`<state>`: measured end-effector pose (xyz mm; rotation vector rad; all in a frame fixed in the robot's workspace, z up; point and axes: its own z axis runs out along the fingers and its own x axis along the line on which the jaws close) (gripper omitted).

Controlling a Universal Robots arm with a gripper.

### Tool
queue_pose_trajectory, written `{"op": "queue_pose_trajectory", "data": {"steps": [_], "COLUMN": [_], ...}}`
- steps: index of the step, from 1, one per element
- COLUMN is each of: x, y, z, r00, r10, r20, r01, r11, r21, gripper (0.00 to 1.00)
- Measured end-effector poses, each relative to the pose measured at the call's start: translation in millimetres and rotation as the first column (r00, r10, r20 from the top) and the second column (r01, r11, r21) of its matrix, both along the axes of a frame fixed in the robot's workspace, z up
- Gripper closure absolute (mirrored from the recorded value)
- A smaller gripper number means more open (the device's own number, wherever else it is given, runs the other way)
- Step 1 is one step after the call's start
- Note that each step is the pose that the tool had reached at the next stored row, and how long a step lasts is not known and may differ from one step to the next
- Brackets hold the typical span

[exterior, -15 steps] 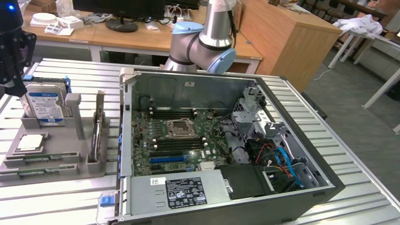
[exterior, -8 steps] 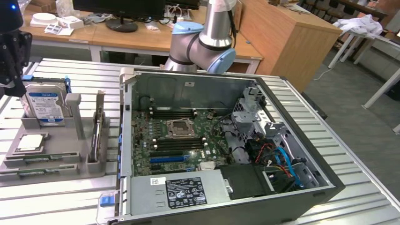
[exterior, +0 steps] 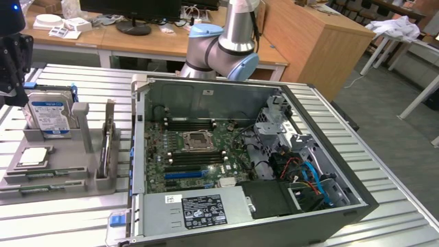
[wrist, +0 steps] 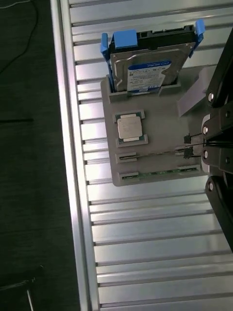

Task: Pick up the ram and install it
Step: 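Pick up the ram and move it above insertion slot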

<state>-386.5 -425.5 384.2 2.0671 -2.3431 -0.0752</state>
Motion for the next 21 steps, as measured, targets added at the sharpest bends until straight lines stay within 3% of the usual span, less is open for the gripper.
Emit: {"op": "queue_pose_trajectory", "data": {"steps": [9,21], "x": [0.0,0.0], "y": [0.0,0.0], "z": [-0.3,-2.3], "r00": [0.9950,0.9946], "r10": [0.100,0.104], "r20": [0.0000,0.0000], "r01": [-0.100,-0.104], "r11": [0.9950,0.9946], "r21": [-0.0001,0.0001], "gripper": [0.89,0.89]}}
